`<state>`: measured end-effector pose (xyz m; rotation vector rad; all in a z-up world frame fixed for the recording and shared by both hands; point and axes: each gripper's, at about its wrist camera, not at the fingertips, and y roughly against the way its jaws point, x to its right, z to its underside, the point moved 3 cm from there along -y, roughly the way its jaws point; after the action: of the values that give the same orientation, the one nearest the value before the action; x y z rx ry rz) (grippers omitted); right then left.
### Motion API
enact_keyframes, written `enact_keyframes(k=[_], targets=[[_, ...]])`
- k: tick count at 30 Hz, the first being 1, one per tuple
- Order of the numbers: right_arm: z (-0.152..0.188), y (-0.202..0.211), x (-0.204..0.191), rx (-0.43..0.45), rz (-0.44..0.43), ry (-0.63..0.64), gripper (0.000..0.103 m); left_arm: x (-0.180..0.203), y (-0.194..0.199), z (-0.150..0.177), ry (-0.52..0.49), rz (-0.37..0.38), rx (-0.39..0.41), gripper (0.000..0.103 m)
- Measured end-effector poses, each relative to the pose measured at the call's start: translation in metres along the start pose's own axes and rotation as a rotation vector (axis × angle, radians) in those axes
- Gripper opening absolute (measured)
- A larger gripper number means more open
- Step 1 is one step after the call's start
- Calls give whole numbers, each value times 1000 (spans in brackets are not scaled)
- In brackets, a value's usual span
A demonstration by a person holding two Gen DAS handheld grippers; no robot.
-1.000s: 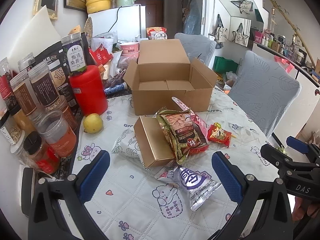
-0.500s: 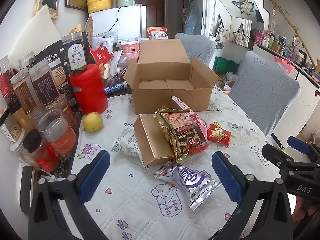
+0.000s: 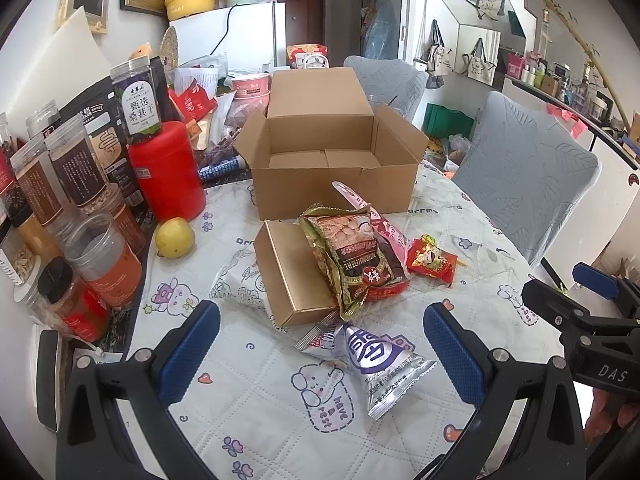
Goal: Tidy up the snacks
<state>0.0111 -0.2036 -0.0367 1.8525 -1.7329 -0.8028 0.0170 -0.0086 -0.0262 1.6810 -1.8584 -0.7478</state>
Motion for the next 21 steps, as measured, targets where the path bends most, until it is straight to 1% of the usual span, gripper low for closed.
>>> enact_keyframes(k=[6, 14, 21], targets=[[-2, -3, 1, -6, -8, 3, 103, 3, 2, -4, -14, 1, 6, 103], [-2, -7, 0, -7, -17, 4, 103, 2, 5, -8, -8, 3, 19, 103], [-1, -8, 1, -9, -16, 3, 103, 2, 2, -7, -6, 14, 9, 103]])
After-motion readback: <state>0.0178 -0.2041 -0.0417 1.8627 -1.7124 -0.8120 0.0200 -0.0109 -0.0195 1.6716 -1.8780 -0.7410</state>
